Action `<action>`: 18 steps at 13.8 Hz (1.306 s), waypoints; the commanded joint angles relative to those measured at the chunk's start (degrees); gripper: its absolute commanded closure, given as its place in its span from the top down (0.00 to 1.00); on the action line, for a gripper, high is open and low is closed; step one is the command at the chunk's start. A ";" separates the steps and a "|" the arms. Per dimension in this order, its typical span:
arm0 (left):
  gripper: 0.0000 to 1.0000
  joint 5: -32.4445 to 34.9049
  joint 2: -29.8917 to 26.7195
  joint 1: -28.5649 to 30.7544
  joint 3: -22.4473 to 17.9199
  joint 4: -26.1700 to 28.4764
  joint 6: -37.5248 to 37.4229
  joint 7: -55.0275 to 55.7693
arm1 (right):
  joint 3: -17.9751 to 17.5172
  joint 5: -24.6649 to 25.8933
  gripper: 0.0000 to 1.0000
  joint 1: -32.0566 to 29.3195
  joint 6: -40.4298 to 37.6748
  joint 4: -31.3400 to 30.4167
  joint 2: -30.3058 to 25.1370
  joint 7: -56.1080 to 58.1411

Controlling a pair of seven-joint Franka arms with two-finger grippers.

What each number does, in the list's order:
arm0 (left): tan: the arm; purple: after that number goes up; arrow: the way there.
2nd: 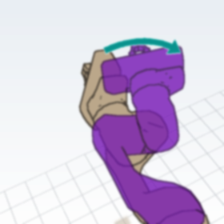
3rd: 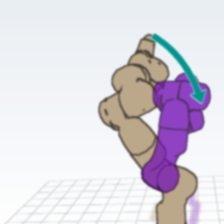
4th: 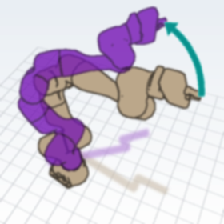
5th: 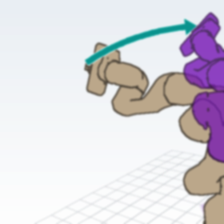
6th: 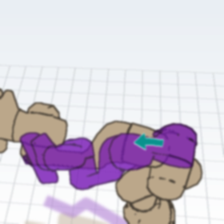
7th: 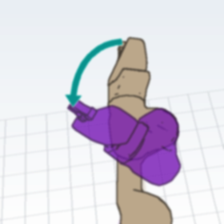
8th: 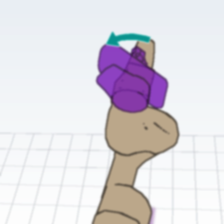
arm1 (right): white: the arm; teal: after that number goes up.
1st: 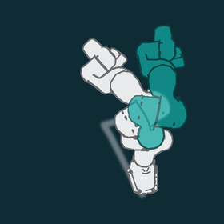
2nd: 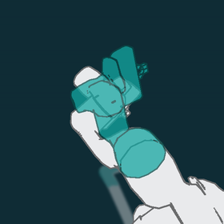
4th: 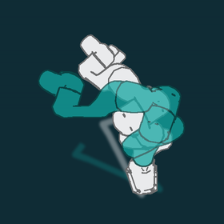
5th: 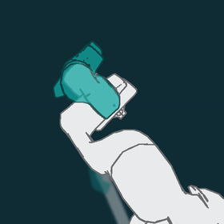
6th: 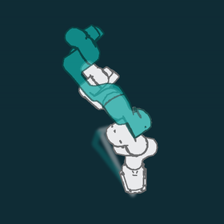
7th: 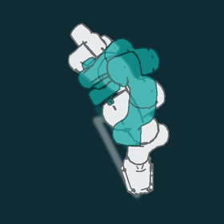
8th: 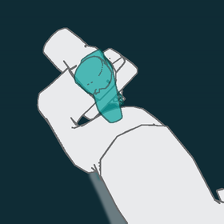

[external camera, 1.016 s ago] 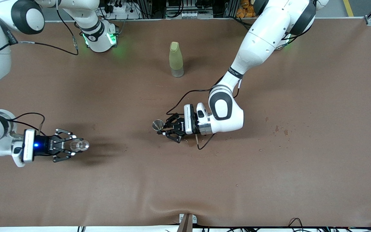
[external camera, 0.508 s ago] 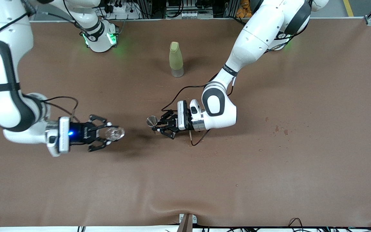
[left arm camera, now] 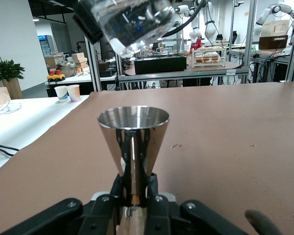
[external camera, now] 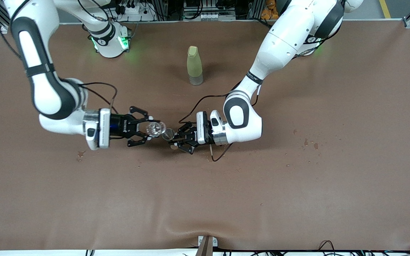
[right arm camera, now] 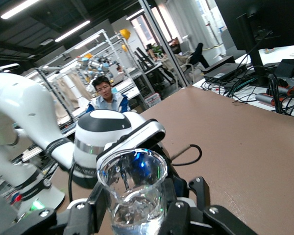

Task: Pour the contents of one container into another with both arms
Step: 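Tilt the jigger with the left gripper over the glass held by the right gripper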

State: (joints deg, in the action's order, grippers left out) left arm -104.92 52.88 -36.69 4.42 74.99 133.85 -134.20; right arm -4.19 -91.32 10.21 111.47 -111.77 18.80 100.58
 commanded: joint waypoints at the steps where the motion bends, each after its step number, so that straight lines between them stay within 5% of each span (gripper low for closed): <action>1: 0.00 -1.87 0.91 -0.66 -0.46 -1.78 0.89 0.17 | 0.49 -5.00 0.25 3.32 2.34 -3.10 -2.01 -0.65; 6: 0.00 -2.40 0.91 -0.57 -0.55 -1.78 0.89 0.25 | 0.41 -5.18 0.25 4.11 1.99 -8.64 -5.61 -10.30; 18: 0.00 -2.66 1.00 -0.84 -0.55 -1.78 1.24 0.25 | 0.67 -5.53 0.17 3.06 -0.73 -8.03 -4.13 -24.03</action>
State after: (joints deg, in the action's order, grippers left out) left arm -105.79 53.00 -36.70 4.30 74.99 133.95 -134.20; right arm -3.64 -94.98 13.87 111.13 -118.54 15.47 77.42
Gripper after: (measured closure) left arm 0.789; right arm 0.507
